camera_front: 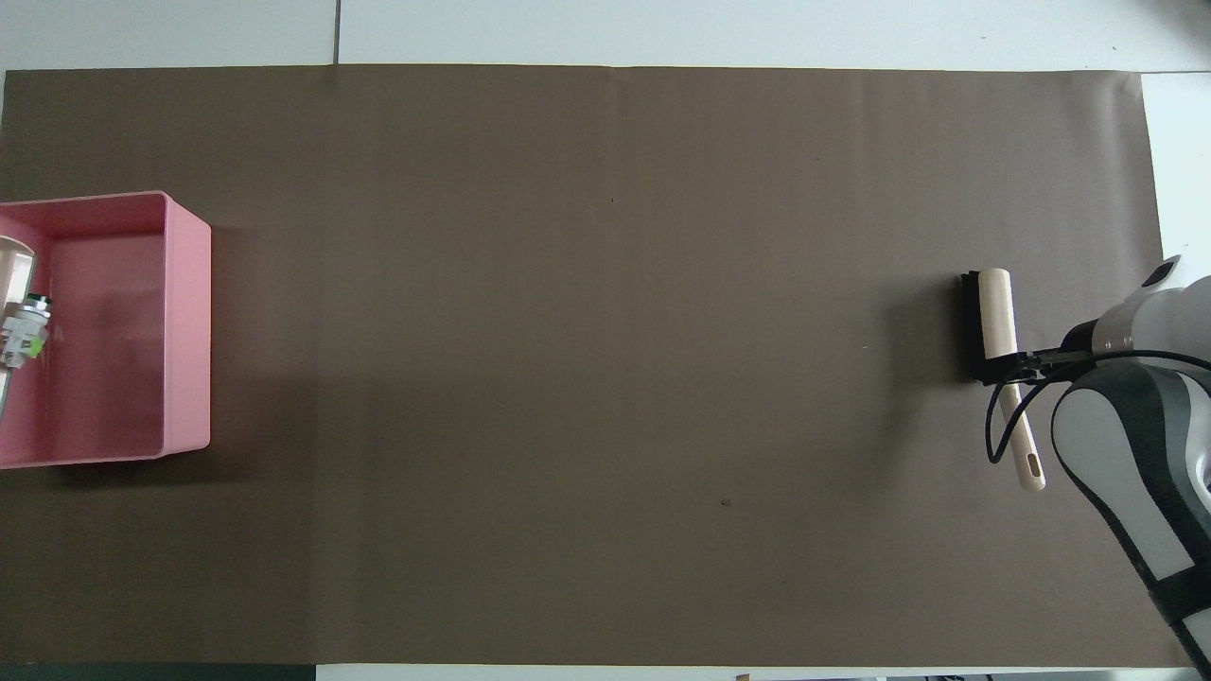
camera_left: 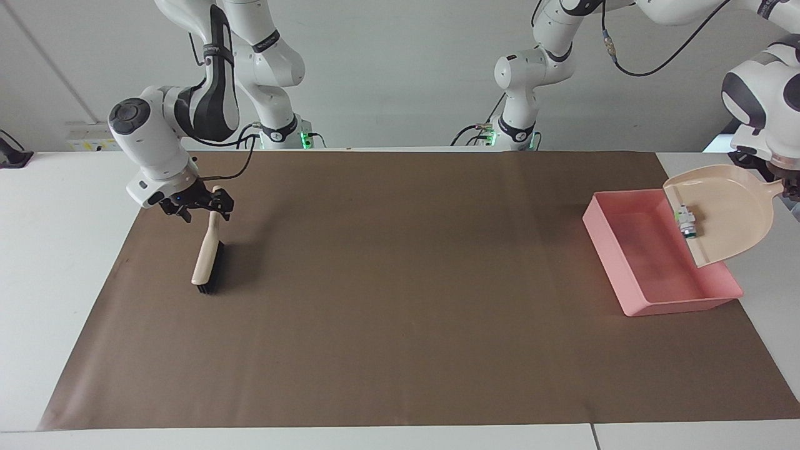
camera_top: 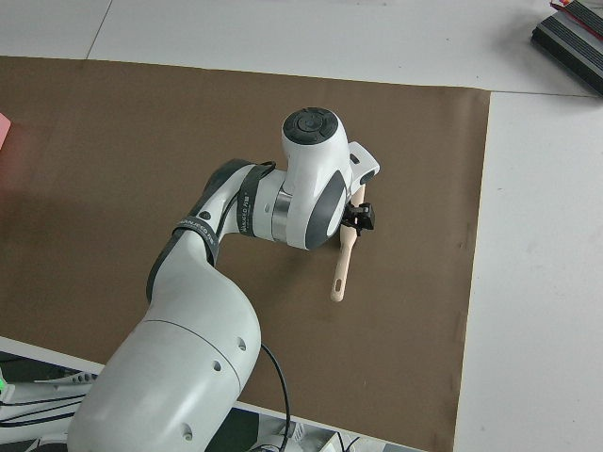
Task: Clean e-waste and dump in bin
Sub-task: 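Tip the dustpan over the pink bin with the left gripper, then lower the dustpan onto the table beside the bin and release it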
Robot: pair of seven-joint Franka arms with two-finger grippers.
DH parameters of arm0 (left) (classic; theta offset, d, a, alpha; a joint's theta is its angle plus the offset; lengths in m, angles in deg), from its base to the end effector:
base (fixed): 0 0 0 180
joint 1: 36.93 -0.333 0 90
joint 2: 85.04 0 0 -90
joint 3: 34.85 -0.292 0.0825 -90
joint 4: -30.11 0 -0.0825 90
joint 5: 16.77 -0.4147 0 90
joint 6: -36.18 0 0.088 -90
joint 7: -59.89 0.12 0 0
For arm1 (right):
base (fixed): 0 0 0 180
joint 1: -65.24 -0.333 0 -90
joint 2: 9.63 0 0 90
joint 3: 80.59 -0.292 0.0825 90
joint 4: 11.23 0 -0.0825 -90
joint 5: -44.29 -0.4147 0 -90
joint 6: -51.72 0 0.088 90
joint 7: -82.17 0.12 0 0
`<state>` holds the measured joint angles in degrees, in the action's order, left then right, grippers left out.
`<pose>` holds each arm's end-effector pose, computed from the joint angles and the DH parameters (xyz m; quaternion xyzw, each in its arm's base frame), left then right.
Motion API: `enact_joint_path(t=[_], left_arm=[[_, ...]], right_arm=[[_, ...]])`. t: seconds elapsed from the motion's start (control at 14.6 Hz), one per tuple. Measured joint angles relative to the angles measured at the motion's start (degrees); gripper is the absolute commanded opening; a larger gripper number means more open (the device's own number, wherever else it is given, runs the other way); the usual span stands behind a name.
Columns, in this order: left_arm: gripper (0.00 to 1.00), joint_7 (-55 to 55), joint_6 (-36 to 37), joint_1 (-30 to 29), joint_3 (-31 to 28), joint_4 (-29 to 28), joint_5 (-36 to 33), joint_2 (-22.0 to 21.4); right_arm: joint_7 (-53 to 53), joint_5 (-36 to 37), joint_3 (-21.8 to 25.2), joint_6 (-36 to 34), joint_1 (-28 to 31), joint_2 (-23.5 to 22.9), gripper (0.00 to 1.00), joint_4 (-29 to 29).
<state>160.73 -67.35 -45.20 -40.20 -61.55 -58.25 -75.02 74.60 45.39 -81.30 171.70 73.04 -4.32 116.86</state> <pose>0.6191 0.2116 0.5110 -0.6212 0.6994 0.2888 0.2038 0.5263 -0.0666 0.3521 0.9996 0.0091 -0.0254 0.0056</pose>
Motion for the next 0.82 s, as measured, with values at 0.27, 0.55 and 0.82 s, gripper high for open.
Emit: enact_joint_path(t=[0.27,0.55,0.82], left_arm=[[0.01,-0.16,-0.01,0.86,-0.06,-0.93,-1.05,-1.15],[0.01,3.04,0.92,0.88,-0.01,-0.41,3.27,-4.50],[0.01,4.13,3.29,2.81,0.41,-1.48,14.23,-7.10]], right_arm=[[7.88,0.05,-0.36,-5.58,-5.79,0.43,1.00,-7.23],[8.51,0.09,-0.23,-16.66,-6.56,0.97,1.00,-19.43],[8.93,0.10,1.14,-29.40,-6.35,0.98,1.00,-30.83]])
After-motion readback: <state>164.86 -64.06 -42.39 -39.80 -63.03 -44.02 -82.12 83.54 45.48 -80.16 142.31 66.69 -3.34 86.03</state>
